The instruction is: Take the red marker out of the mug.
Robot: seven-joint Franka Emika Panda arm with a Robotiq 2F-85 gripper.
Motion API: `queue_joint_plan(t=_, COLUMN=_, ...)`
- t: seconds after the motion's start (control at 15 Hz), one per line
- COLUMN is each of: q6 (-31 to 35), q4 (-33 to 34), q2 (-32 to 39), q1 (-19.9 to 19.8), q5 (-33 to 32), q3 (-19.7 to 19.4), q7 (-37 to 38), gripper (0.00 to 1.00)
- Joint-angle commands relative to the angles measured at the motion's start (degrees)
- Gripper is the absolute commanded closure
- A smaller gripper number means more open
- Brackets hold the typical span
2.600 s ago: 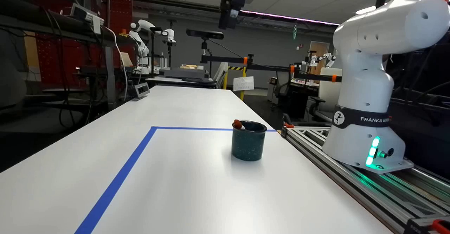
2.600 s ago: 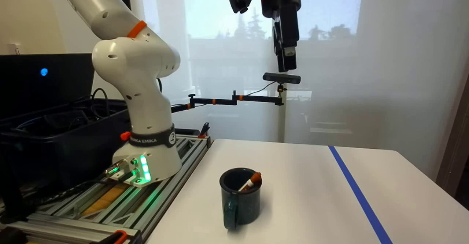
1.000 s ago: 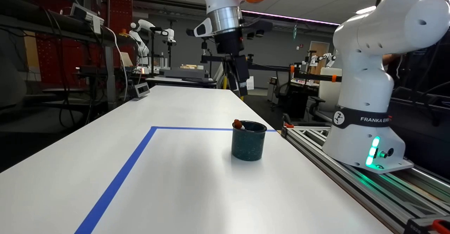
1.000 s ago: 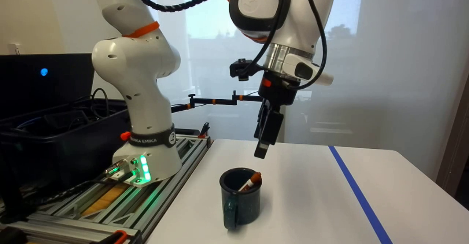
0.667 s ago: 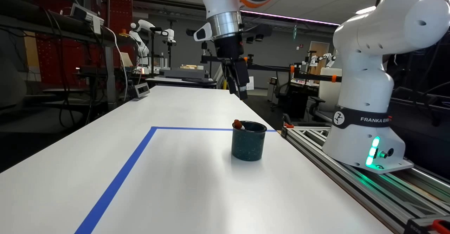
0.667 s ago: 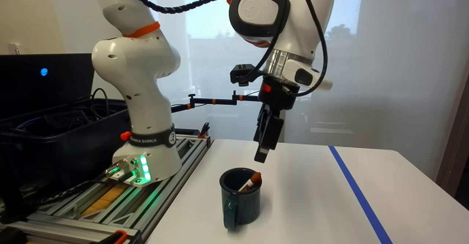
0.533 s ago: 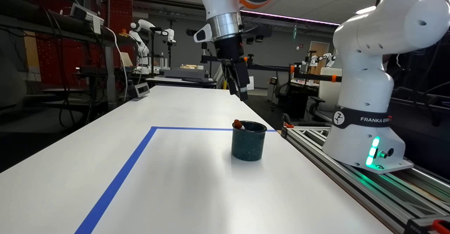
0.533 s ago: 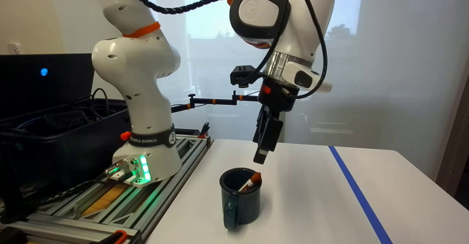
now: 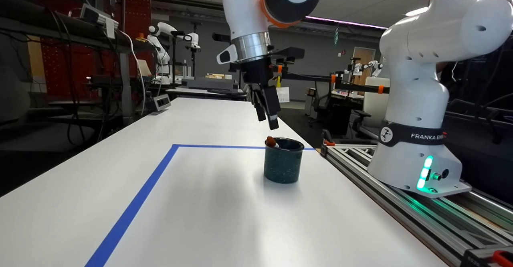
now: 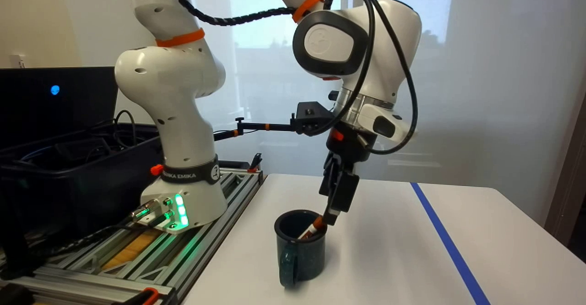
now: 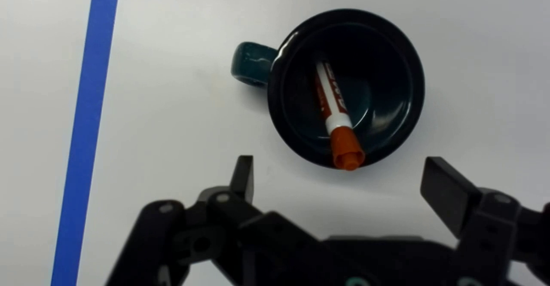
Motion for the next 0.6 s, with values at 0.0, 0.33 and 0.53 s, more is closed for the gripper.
queue_joint_plan(t=0.0, q6=4.1, q4=0.9, q2=3.8, q1=0.0, q5=3.2, q3=0.1, q7=-4.1, gripper=0.00)
queue_joint_plan(t=0.33, q6=3.8, q4=1.6, q2=7.3, q1=0.0, q5=3.8, q3=1.3, q7=-5.4, gripper=0.00)
queue_joint_plan(t=0.53, q6=2.3, q4=2.8, q2=7.1, q1=-0.1, q5=2.7, q3=2.0, q7=-2.9, gripper=0.00)
